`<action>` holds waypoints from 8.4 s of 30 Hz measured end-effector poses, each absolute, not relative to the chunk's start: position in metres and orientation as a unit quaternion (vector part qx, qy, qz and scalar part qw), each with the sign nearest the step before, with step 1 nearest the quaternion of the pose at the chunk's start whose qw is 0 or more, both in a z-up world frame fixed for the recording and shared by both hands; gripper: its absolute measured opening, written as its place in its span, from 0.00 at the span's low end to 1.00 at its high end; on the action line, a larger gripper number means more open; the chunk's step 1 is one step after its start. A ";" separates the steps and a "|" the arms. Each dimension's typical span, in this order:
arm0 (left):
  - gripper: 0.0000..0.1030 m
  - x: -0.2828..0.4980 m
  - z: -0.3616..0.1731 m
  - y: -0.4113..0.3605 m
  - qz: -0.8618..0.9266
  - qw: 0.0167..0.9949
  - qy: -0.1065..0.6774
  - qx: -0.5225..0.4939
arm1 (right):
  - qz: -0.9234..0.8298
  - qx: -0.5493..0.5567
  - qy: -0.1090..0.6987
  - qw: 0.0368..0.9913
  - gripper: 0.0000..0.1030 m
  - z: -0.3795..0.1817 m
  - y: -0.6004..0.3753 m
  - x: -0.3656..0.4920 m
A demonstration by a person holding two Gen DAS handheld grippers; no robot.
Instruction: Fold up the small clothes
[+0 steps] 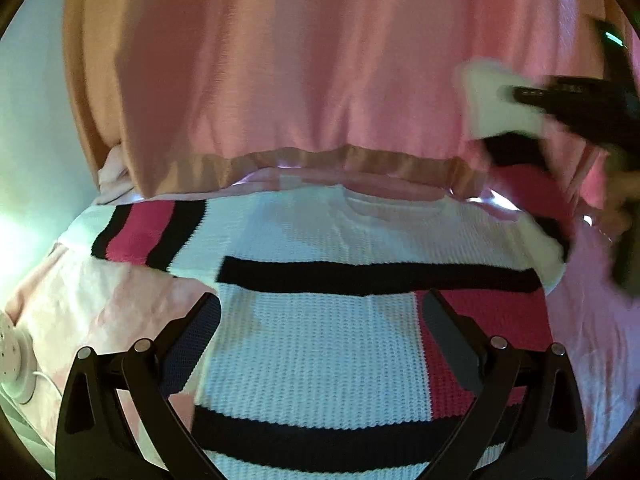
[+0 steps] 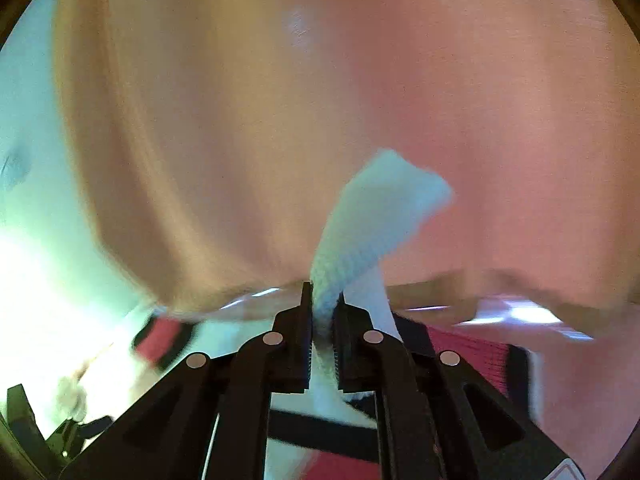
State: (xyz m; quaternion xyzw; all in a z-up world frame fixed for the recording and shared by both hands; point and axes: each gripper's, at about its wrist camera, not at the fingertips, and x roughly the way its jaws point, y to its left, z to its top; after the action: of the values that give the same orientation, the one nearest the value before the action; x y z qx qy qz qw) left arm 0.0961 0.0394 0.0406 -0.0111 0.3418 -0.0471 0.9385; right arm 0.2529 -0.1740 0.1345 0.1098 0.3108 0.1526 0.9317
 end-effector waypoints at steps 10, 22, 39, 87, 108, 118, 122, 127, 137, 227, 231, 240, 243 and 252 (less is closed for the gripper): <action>0.95 0.126 0.040 0.114 -0.010 0.934 0.350 -0.068 | 0.144 0.005 0.373 0.917 0.59 0.086 -0.094 0.242; 0.90 0.258 -0.060 0.129 -0.014 0.863 0.461 -0.205 | -0.013 -0.008 0.503 0.864 0.63 -0.031 -0.253 0.157; 0.63 0.261 -0.036 0.145 0.008 0.888 0.428 -0.167 | -0.112 0.113 0.496 0.854 0.30 -0.007 -0.291 0.141; 0.79 0.235 0.043 -0.001 -0.095 0.903 0.404 -0.108 | -0.075 0.157 0.445 0.878 0.72 0.049 -0.280 0.115; 0.82 0.260 -0.015 0.189 0.005 0.826 0.453 -0.335 | 0.045 0.186 0.470 0.862 0.07 -0.014 -0.226 0.226; 0.55 0.259 -0.024 0.148 -0.001 0.836 0.471 -0.283 | -0.016 0.122 0.496 0.860 0.08 -0.022 -0.284 0.194; 0.33 0.256 -0.030 0.140 0.030 0.839 0.477 -0.260 | -0.021 0.115 0.507 0.854 0.08 -0.043 -0.287 0.197; 0.35 0.251 -0.026 0.154 0.036 0.827 0.477 -0.297 | -0.053 0.115 0.490 0.862 0.20 -0.004 -0.295 0.180; 0.52 0.248 -0.029 0.168 0.014 0.811 0.472 -0.345 | 0.170 0.077 0.463 0.867 0.59 0.031 -0.081 0.296; 0.82 -0.013 -0.016 0.194 -0.019 0.840 0.510 -0.187 | -0.047 0.141 0.532 0.834 0.63 -0.039 -0.217 -0.114; 0.83 -0.028 -0.017 0.186 -0.019 0.844 0.507 -0.175 | -0.044 0.155 0.523 0.837 0.63 -0.040 -0.214 -0.126; 0.72 -0.020 -0.018 0.162 -0.025 0.851 0.513 -0.107 | -0.033 0.157 0.505 0.848 0.53 -0.040 -0.203 -0.120; 0.56 -0.017 -0.017 0.157 -0.034 0.852 0.514 -0.099 | -0.037 0.144 0.500 0.853 0.32 -0.041 -0.200 -0.115; 0.07 -0.023 -0.001 0.182 -0.075 0.832 0.515 -0.193 | -0.006 0.190 0.448 0.873 0.09 -0.008 -0.209 -0.131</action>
State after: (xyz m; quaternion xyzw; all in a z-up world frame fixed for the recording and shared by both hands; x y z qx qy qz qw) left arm -0.0229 0.1817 -0.0006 -0.1929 0.5150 -0.0752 0.8318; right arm -0.1311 -0.2089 -0.0076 0.1903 0.4483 -0.0060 0.8734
